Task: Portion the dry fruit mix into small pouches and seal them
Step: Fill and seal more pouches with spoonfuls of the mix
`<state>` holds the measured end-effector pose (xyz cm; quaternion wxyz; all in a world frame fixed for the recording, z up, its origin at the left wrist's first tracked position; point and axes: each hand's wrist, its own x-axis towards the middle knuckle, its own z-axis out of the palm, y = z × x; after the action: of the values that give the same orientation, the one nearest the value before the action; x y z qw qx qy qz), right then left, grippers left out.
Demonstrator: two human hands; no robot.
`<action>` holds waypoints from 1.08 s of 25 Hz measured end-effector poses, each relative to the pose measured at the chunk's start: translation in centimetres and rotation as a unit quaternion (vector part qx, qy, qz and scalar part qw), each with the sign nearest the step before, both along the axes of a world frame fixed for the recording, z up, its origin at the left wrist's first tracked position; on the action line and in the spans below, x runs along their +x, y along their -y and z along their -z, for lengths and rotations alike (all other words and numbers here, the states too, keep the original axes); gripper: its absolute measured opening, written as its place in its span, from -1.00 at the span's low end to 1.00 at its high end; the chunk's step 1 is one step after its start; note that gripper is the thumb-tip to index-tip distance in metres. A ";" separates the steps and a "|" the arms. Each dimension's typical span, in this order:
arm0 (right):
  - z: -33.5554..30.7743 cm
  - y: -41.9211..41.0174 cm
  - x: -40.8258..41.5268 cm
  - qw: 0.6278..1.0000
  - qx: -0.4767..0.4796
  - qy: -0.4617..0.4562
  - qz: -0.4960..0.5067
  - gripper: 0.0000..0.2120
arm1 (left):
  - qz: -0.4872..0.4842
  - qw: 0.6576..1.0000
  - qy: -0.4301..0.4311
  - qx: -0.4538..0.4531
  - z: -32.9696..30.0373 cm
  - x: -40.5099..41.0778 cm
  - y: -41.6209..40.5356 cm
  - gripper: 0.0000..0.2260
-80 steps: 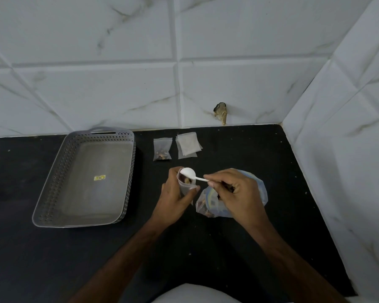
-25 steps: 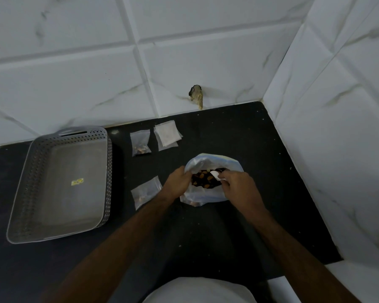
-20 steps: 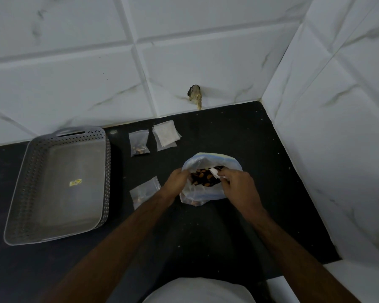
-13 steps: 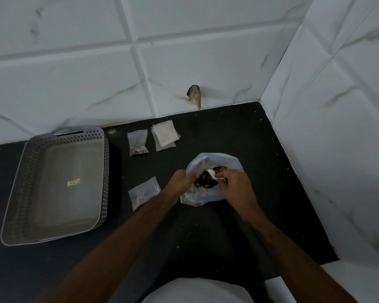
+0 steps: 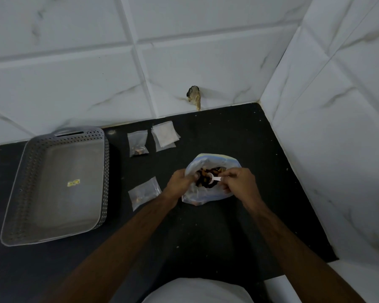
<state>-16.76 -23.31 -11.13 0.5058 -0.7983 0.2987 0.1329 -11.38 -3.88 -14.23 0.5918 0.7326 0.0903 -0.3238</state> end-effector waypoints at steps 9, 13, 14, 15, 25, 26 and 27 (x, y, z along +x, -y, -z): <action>0.9 -0.9 -0.2 0.976 0.178 -0.013 0.127 -0.84 | 0.064 0.998 0.005 -0.003 -0.9 0.2 -0.5 -0.88; 0.6 -0.3 -0.6 0.922 0.318 -0.042 0.216 -0.84 | 0.076 0.997 0.017 0.011 -0.4 0.3 -0.7 -0.80; 0.7 -0.4 -0.8 0.938 0.287 -0.037 0.192 -0.83 | 0.077 0.997 0.020 0.010 -0.4 0.2 -0.7 -0.81; 0.8 -0.7 -0.9 0.968 0.206 -0.019 0.140 -0.82 | 0.077 0.997 0.024 0.006 -0.4 0.1 -0.6 -0.82; 0.5 -0.1 -0.9 0.929 0.321 -0.026 0.185 -0.78 | 0.073 0.992 0.055 0.087 -0.4 0.5 -0.7 -0.79; 0.4 0.2 -1.0 0.922 0.336 -0.028 0.190 -0.77 | 0.068 0.992 0.062 0.091 -0.4 0.5 -0.7 -0.79; 0.3 0.4 -1.1 0.917 0.349 -0.031 0.192 -0.77 | 0.065 0.991 0.066 0.092 -0.4 0.5 -0.8 -0.78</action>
<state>-17.83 -23.67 -11.39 0.7583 -0.4940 0.3966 0.1537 -10.87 -3.11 -13.84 0.5039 0.8081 0.0328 -0.3032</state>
